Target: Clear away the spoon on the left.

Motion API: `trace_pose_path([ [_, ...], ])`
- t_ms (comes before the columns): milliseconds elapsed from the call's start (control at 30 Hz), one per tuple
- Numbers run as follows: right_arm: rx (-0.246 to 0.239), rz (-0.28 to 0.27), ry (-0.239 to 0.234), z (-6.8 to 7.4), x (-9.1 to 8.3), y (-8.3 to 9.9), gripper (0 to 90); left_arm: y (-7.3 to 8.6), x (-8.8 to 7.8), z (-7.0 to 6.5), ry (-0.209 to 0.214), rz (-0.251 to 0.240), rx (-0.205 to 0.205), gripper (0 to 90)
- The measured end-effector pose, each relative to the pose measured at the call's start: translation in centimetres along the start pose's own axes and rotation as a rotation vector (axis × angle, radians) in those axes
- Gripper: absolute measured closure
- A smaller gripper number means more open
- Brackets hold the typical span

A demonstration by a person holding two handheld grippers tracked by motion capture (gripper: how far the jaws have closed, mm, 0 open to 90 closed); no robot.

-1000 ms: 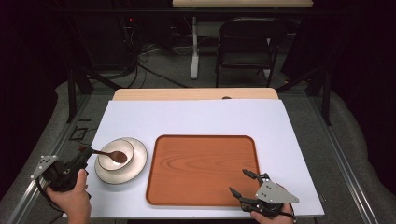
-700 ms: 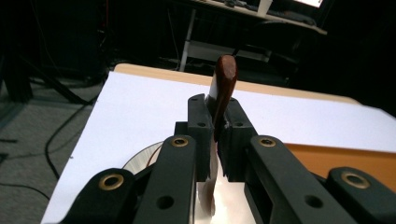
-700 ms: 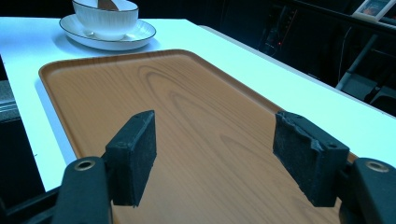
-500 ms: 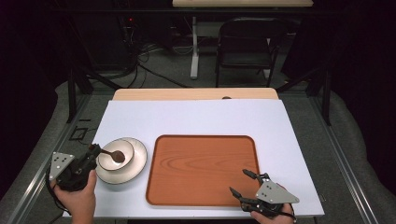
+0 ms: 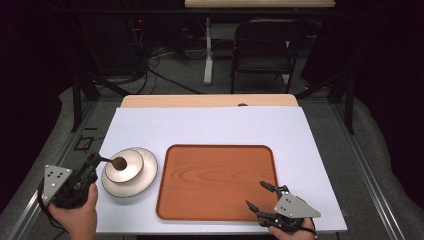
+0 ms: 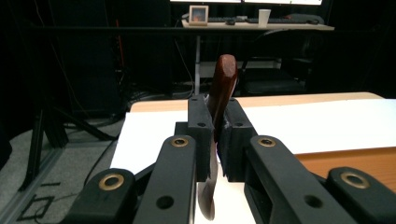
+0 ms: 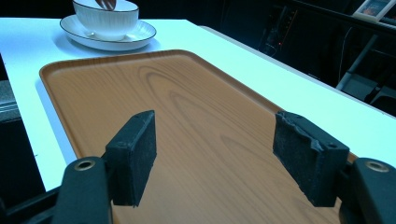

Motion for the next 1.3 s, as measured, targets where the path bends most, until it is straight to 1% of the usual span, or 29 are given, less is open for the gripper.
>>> trace_pose_path([
  [67,0.0,-0.001,0.0,0.0,0.0,0.0,30.0,-0.1,-0.1,0.0,0.006,-0.004,-0.006,84.3],
  [100,-0.001,0.0,-0.001,0.0,0.0,0.0,30.0,-0.3,-0.5,-0.1,0.021,-0.014,-0.023,84.3],
  [167,0.0,-0.001,-0.001,0.0,0.0,0.0,30.0,-0.6,-0.8,-0.2,0.042,-0.021,-0.044,84.3],
  [333,0.0,0.0,-0.001,0.0,0.0,0.0,30.0,-1.2,-1.4,-0.9,0.073,-0.03,-0.046,84.3],
  [433,0.0,-0.001,0.0,0.0,0.0,0.0,30.0,-1.4,-1.6,-1.5,0.107,-0.027,-0.054,84.3],
  [500,0.0,-0.002,-0.001,0.0,0.0,0.0,30.0,-1.5,-1.7,-1.9,0.132,-0.017,-0.065,84.3],
  [533,0.001,-0.001,-0.001,0.0,0.0,0.0,30.0,-1.5,-1.7,-1.9,0.132,-0.017,-0.065,84.3],
  [567,0.001,0.0,-0.001,0.0,0.0,0.0,30.0,-1.5,-1.7,-2.3,0.152,-0.006,-0.068,84.3],
  [633,0.0,-0.002,-0.001,0.0,0.0,0.0,30.0,-1.3,-1.7,-2.8,0.166,0.005,-0.061,84.3],
  [667,0.0,-0.002,-0.001,0.0,0.0,0.0,30.0,-1.3,-1.7,-2.8,0.166,0.005,-0.061,84.3],
  [700,0.0,-0.002,-0.001,0.0,0.0,0.0,30.0,-1.2,-1.6,-3.4,0.183,0.019,-0.053,84.3],
  [733,-0.001,-0.002,-0.001,0.0,-0.1,0.0,30.0,-1.2,-1.6,-3.4,0.183,0.019,-0.053,84.4],
  [767,0.0,-0.001,-0.001,0.0,-0.1,0.0,30.0,-0.9,-1.4,-3.9,0.204,0.039,-0.05,84.3],
  [800,0.0,-0.001,-0.001,0.0,-0.1,0.0,30.0,-0.9,-1.4,-3.9,0.204,0.039,-0.05,84.3],
  [833,0.0,-0.002,-0.001,0.0,-0.1,0.0,30.0,-0.7,-1.3,-4.5,0.225,0.058,-0.044,84.3],
  [867,0.001,-0.002,-0.001,0.0,-0.1,0.0,30.0,-0.5,-1.2,-4.8,0.233,0.068,-0.037,84.3],
  [900,0.001,-0.002,-0.001,0.0,-0.1,0.0,30.0,-0.5,-1.2,-4.8,0.233,0.068,-0.037,84.3],
  [967,0.0,-0.002,-0.001,0.0,-0.1,0.0,30.0,-0.1,-0.8,-5.7,0.261,0.107,-0.022,84.3],
  [1000,0.001,-0.002,-0.001,-0.1,-0.1,0.0,30.0,-0.1,-0.8,-5.7,0.261,0.107,-0.022,84.3],
  [1033,0.002,-0.002,-0.001,0.0,-0.1,0.0,30.0,0.3,-0.6,-6.2,0.277,0.13,-0.014,84.3],
  [1067,0.002,-0.002,-0.001,0.0,-0.1,0.0,30.0,0.3,-0.6,-6.2,0.277,0.13,-0.014,84.3],
  [1100,0.001,-0.002,0.0,-0.1,-0.1,0.0,30.0,0.6,-0.4,-6.7,0.293,0.151,-0.007,84.3],
  [1133,0.002,-0.002,0.0,-0.1,-0.1,0.0,30.0,0.6,-0.4,-6.7,0.293,0.151,-0.007,84.3],
  [1167,0.002,-0.002,0.0,-0.1,-0.1,0.0,30.0,0.9,-0.2,-7.3,0.31,0.174,0.002,84.3],
  [1300,0.002,-0.003,0.0,-0.1,-0.1,0.0,30.0,1.5,0.1,-8.3,0.34,0.218,0.022,84.3],
])
Point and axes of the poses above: each handheld gripper's, and its own axes: x roughly forward along the jaws, y roughly out of its underside, z roughly to its left, the point moved 2 cm from there along x, roughly forward along the jaws, and after that the axes turned 15 degrees about -x, right-handed, at the moved point
